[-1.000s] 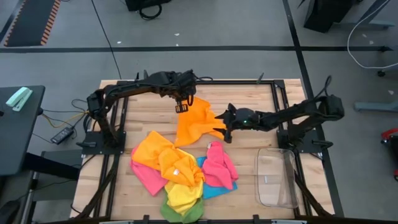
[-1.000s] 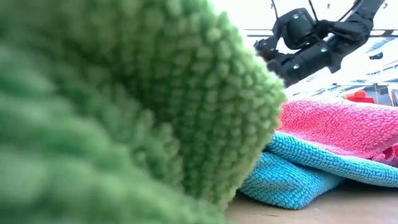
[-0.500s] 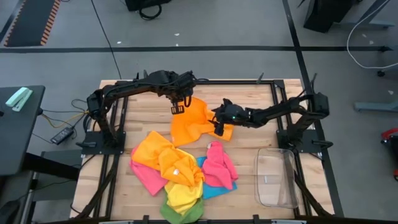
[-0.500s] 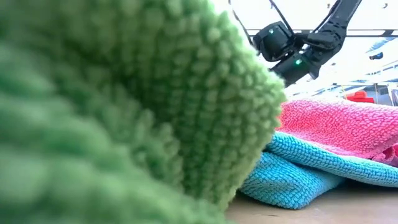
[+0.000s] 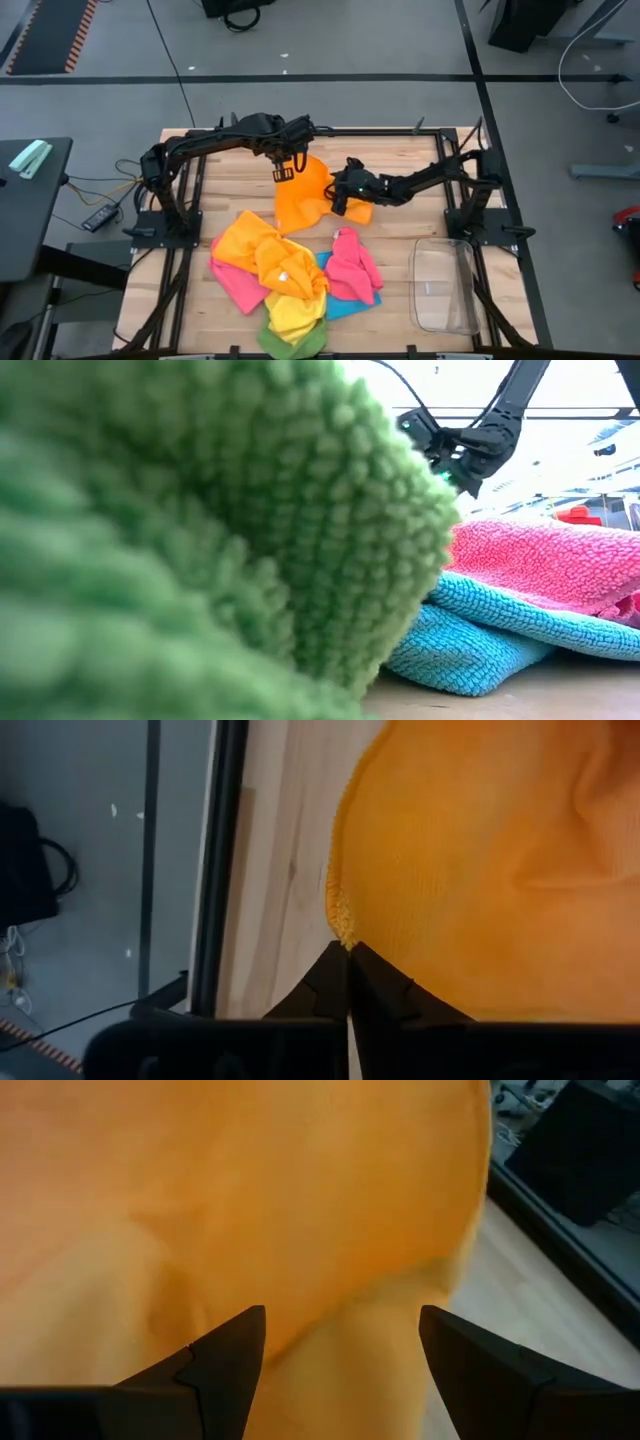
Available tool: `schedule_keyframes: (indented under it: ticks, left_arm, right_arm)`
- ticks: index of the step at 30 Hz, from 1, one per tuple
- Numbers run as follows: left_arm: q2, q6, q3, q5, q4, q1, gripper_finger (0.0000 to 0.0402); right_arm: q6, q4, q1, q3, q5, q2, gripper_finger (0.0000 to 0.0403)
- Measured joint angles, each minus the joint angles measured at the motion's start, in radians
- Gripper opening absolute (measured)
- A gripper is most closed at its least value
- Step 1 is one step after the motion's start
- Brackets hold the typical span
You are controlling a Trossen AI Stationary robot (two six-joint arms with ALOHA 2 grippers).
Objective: Fold microfiber towels
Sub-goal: Fold the orange towel
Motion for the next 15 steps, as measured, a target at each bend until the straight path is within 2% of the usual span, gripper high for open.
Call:
schedule_keyframes:
  ticks: [6, 15]
  left_arm:
    - [0.000, -0.002, 0.000, -0.001, 0.012, 0.000, 0.0036]
    - [0.000, -0.014, 0.000, -0.001, 0.023, 0.000, 0.0008]
  right_arm:
    - [0.003, -0.008, 0.000, 0.018, 0.028, 0.037, 0.0226]
    - [0.006, -0.012, -0.013, 0.017, 0.029, 0.062, 0.0134]
